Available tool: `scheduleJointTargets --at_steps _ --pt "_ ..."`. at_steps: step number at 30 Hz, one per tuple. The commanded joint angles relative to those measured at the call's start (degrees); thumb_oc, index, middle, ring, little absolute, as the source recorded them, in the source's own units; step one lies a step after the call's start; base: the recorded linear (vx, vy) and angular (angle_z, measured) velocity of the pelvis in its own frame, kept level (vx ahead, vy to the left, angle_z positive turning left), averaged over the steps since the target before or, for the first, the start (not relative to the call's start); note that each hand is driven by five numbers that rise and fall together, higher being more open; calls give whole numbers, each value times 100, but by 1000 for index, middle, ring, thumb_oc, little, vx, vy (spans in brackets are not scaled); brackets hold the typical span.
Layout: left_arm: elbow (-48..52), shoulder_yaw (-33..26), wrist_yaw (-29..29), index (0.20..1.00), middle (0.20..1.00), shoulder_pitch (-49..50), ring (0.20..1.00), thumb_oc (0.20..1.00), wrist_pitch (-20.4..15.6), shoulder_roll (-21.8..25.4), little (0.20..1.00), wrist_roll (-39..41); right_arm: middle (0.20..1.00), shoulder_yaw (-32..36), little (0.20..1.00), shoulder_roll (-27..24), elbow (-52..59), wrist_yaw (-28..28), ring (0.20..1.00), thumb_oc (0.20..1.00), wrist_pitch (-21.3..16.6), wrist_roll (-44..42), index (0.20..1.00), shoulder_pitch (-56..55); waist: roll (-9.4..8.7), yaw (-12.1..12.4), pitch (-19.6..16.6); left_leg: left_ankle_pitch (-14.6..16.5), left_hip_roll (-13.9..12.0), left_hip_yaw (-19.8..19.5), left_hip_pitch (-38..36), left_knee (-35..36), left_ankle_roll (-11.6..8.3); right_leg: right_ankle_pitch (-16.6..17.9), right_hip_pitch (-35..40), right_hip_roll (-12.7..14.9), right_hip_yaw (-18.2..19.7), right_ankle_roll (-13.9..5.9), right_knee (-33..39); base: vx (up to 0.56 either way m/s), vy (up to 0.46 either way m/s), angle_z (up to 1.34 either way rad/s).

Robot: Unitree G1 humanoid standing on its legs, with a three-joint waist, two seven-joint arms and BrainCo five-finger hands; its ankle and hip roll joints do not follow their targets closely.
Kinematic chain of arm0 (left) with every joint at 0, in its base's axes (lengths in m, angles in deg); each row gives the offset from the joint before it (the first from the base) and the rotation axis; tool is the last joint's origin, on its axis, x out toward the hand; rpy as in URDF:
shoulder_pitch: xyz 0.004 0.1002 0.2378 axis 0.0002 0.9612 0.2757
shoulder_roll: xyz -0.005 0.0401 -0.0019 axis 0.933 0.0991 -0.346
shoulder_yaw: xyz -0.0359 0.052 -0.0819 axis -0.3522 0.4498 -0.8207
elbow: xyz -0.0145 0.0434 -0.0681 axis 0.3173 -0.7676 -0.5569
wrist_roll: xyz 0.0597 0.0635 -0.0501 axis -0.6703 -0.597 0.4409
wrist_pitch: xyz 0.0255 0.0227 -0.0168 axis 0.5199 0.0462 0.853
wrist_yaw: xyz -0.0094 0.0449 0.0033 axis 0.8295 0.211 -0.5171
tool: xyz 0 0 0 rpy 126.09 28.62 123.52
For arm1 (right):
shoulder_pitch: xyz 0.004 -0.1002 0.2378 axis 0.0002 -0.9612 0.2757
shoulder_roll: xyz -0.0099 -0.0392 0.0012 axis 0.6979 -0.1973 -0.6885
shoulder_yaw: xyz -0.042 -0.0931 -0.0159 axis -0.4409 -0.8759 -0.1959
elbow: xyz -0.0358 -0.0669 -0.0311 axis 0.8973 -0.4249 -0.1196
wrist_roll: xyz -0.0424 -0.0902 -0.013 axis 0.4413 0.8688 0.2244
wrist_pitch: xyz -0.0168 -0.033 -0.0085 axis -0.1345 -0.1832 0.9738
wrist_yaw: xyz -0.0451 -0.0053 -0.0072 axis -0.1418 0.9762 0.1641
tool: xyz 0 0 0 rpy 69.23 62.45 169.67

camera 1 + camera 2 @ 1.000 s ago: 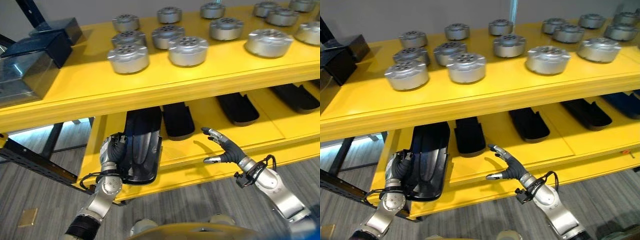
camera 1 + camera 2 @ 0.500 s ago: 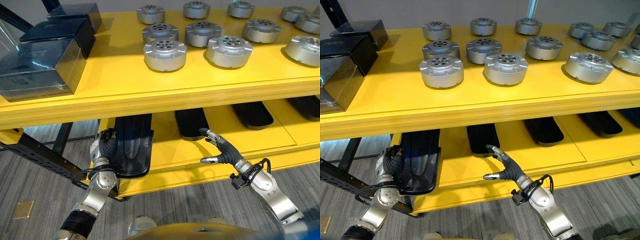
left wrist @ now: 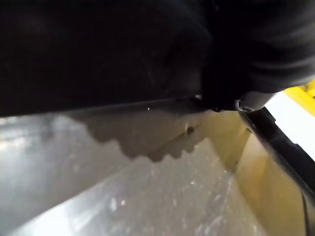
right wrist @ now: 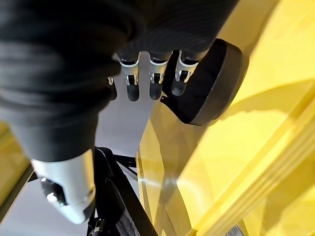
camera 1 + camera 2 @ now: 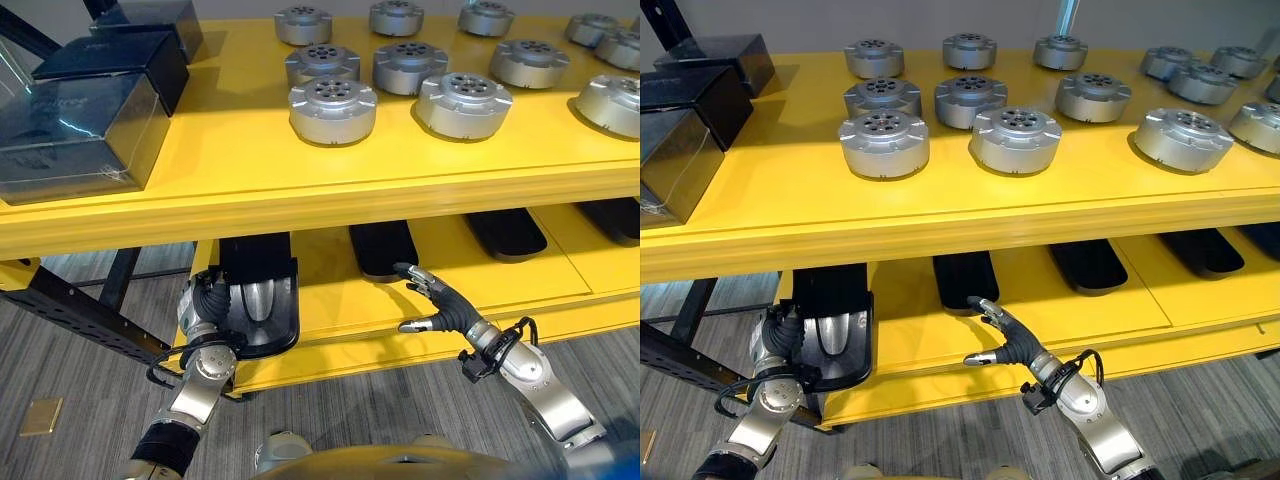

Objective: Move parts from the plastic box to the shelf.

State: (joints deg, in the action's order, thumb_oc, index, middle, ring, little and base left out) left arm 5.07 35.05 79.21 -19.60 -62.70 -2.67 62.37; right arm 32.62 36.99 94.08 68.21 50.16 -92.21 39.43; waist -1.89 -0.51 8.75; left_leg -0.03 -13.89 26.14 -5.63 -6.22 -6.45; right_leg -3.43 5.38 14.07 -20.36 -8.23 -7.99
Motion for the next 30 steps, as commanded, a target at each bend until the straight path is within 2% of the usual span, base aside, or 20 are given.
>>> scheduleJointTargets --at_steps 1,15,30 --pt "-75 -185 455 200 200 -651 200 200 -109 194 200 -172 1000 41 1000 54 423 53 1000 1000 -107 5 1000 300 10 -1 -91 41 -247 -568 123 -407 -9 -316 27 -36 86 -24 -468 54 17 -5" --pt "-724 -361 719 200 200 -740 200 200 90 231 200 -110 1000 132 1000 -23 501 350 1000 1000 65 51 1000 85 28 -152 -108 66 -343 -451 88 -521 -19 -325 -7 16 152 -33 -550 46 17 -6" --pt "-1087 -387 1012 200 200 -831 200 200 237 442 200 -449 1000 207 1000 -102 590 514 1000 1000 170 41 1000 -62 42 -231 -62 116 -436 -397 183 -689 -18 -379 -117 75 181 -58 -720 45 12 -2"
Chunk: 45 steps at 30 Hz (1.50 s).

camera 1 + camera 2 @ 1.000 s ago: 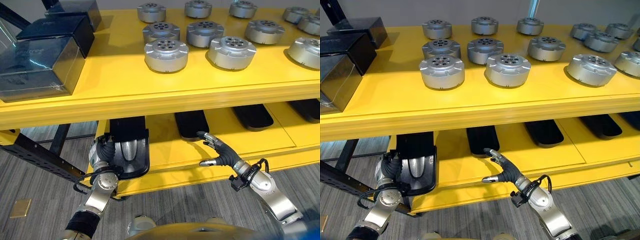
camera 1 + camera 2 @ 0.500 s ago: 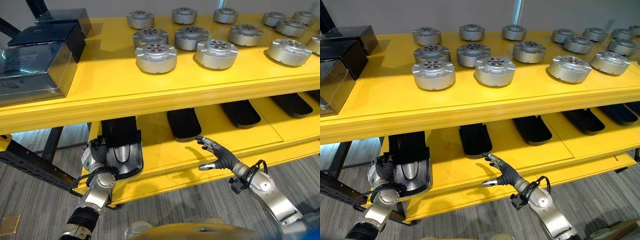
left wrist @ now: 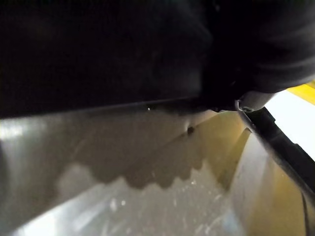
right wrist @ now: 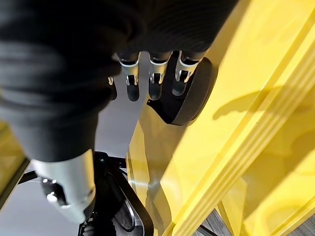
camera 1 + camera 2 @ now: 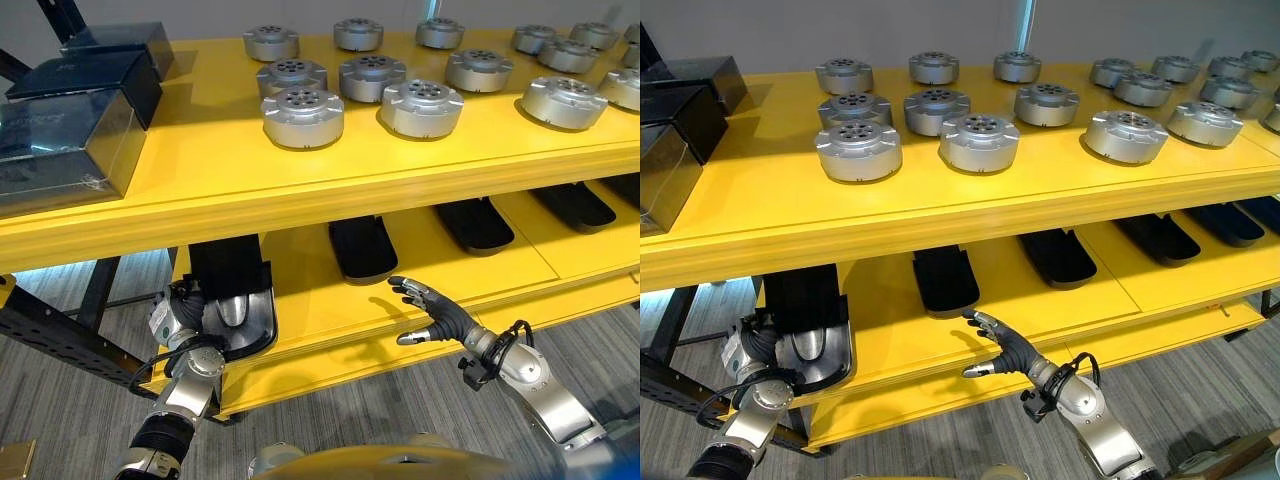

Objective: Move parts from the plastic box to the shelf.

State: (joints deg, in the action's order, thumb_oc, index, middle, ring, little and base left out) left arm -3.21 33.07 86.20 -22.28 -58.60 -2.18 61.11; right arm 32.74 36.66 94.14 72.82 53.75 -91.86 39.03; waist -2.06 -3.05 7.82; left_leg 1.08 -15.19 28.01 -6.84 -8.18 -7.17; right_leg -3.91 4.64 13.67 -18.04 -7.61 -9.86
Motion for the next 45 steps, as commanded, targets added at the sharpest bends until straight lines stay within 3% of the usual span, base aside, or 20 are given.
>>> scheduleJointTargets --at_steps 1,14,22,28,45 --pt "-292 -211 313 200 200 -549 200 200 -201 400 200 -328 1000 217 1000 -74 608 75 1000 1000 -187 4 1000 -67 57 16 33 10 -316 -575 306 -505 54 -337 -48 122 -53 -122 -547 45 9 0" --pt "-105 -277 290 200 200 -387 200 200 -240 428 200 -396 1000 345 1000 -61 696 323 1000 1000 -194 -156 1000 -203 44 18 54 45 -314 -556 326 -538 52 -350 -59 134 -79 -131 -539 14 3 0" --pt "170 -344 216 200 200 -265 200 200 -637 426 200 -474 1000 365 1000 26 710 449 1000 1000 -420 -248 1000 -267 58 56 10 91 -256 -588 323 -547 64 -381 -29 127 -98 -126 -520 -18 -9 0" --pt "438 -359 42 200 200 -281 200 200 -549 508 200 -457 1000 282 1000 10 663 845 1000 1000 -401 -131 1000 -75 112 114 -7 59 -160 -700 333 -437 54 -362 -3 111 -106 -126 -421 -80 -12 1" --pt "216 -148 71 200 200 -700 200 200 -475 374 200 -429 1000 101 1000 89 602 652 1000 1000 -350 -27 1000 187 125 108 -41 31 1 -810 230 -182 74 -277 17 81 -30 -158 -261 -48 -7 3"
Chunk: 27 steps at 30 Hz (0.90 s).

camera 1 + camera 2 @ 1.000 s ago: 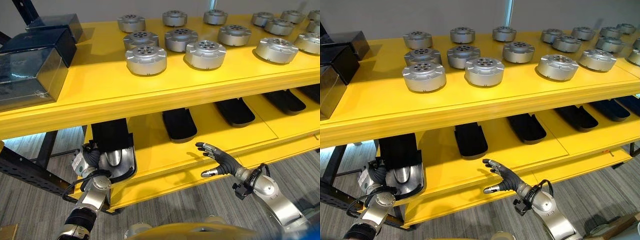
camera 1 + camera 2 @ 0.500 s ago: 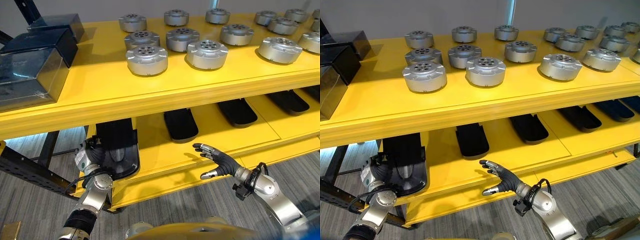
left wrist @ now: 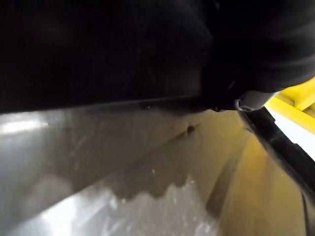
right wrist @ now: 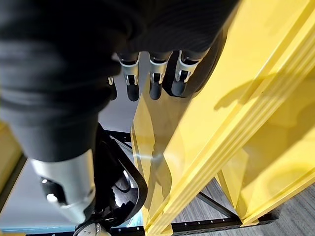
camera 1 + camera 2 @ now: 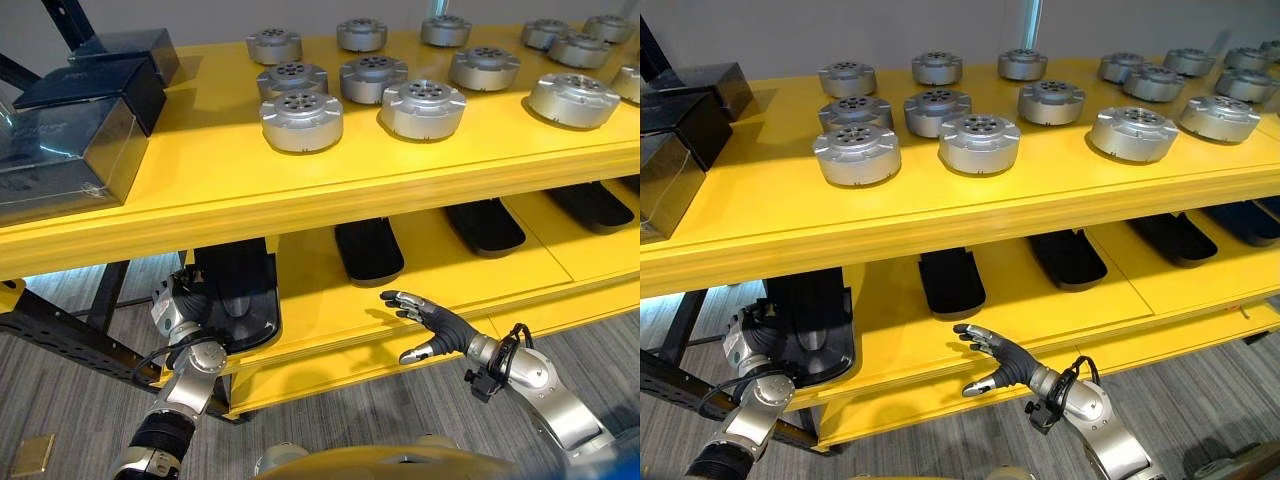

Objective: Move parts from the plastic box to the shelf.

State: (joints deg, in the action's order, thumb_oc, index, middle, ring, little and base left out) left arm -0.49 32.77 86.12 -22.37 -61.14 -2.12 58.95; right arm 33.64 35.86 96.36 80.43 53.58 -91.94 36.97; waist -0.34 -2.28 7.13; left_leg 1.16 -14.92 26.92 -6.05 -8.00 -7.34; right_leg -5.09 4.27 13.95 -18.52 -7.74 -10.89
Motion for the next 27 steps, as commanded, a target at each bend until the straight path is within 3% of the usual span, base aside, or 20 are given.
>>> scheduleJointTargets --at_steps 1,11,27 --pt "-54 -118 62 200 200 -703 200 200 -214 372 200 -205 1000 10 1000 168 384 -127 1000 1000 -319 -18 1000 405 -46 35 30 22 -23 -705 155 -200 89 -156 51 54 18 -146 -155 -47 -19 5" --pt "76 -88 -67 200 200 -756 200 200 -253 299 200 -112 1000 -37 1000 214 282 -345 1000 1000 -301 42 1000 516 -49 66 54 26 -18 -716 139 -171 93 -132 44 47 12 -143 -122 -24 -17 1" --pt "1275 -301 -714 200 200 -233 200 200 -320 338 200 21 1000 115 1000 210 113 -616 1000 1000 -459 -24 1000 524 -39 249 101 -129 -13 -777 114 174 49 -82 97 6 -110 -128 54 -45 -15 2"
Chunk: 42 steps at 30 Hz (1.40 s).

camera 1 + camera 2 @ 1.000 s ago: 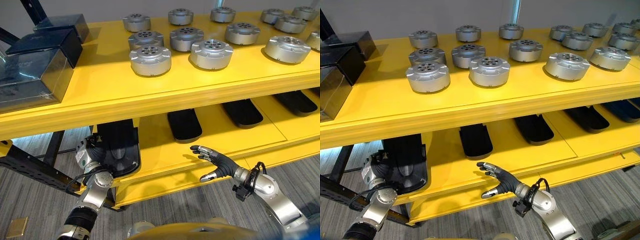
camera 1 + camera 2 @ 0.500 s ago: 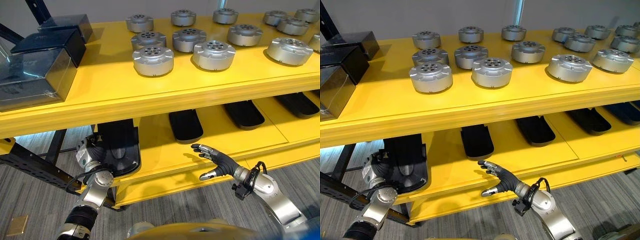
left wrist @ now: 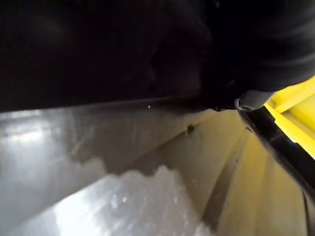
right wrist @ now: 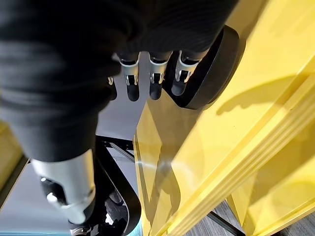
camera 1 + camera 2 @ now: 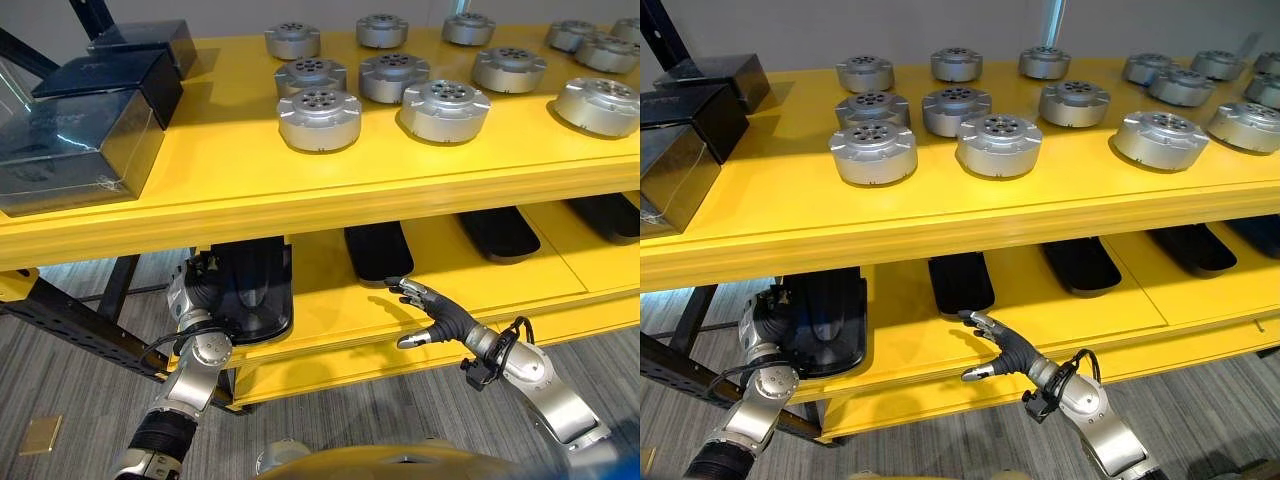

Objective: Move parts from the plastic box to the shelf.

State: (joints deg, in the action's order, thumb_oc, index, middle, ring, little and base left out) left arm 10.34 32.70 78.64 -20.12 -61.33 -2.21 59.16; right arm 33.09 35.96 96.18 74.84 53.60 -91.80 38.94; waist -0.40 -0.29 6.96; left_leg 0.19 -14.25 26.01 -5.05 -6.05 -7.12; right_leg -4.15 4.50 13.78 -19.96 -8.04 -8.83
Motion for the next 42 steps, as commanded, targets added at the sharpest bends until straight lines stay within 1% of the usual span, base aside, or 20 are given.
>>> scheduleJointTargets --at_steps 1,6,8,20,21,22,27,32,42 --pt "215 -290 45 200 200 -456 200 200 -298 345 200 9 1000 170 1000 193 124 -69 1000 1000 -466 -51 1000 333 -37 58 119 -39 -81 -692 20 -11 23 -171 73 23 29 -96 -145 -36 -1 3" --pt "272 -294 94 200 200 -484 200 200 -312 341 200 -88 1000 120 1000 190 47 -165 1000 1000 -480 -72 1000 416 -44 106 113 -55 -73 -735 39 1 18 -164 76 17 1 -85 -130 -16 -4 8" --pt "285 -299 109 200 200 -500 200 200 -315 373 200 -40 1000 85 1000 180 41 -265 1000 1000 -408 -116 1000 466 -37 128 100 -73 -73 -759 40 19 11 -150 89 18 -12 -86 -109 -15 0 12" --pt "311 -314 113 200 200 -514 200 200 -293 343 200 15 1000 99 1000 193 50 -281 1000 1000 -334 2 1000 432 -31 117 71 -80 -48 -761 6 51 22 -137 108 11 8 -81 -91 0 1 1" --pt "139 -743 220 200 200 -848 200 200 -375 262 200 -138 1000 357 1000 340 -94 -156 1000 1000 -333 98 1000 591 -26 136 -73 -73 252 -444 -243 676 69 552 270 231 -462 -405 912 -10 -7 4" --pt "154 -754 208 200 200 -838 200 200 -368 257 200 -138 1000 356 1000 338 -91 -180 1000 1000 -324 79 1000 592 -31 145 -84 -97 255 -451 -220 687 75 578 258 225 -459 -393 938 0 -7 5" --pt "232 -777 210 200 200 -777 200 200 -322 259 200 -75 1000 368 1000 343 -102 -226 1000 1000 -255 50 1000 595 -28 154 -78 -107 256 -468 -214 685 69 585 265 212 -446 -383 955 -1 -2 2" --pt "230 -798 205 200 200 -713 200 200 -362 255 200 -63 1000 385 1000 319 -85 -197 1000 1000 -270 51 1000 555 -36 159 -71 -118 239 -486 -213 680 53 580 279 196 -436 -370 966 0 0 0" --pt "244 -821 163 200 200 -665 200 200 -329 248 200 -22 1000 349 1000 309 -68 -191 1000 1000 -224 68 1000 568 -41 178 -70 -134 224 -501 -224 683 33 578 307 182 -442 -357 983 0 0 0"
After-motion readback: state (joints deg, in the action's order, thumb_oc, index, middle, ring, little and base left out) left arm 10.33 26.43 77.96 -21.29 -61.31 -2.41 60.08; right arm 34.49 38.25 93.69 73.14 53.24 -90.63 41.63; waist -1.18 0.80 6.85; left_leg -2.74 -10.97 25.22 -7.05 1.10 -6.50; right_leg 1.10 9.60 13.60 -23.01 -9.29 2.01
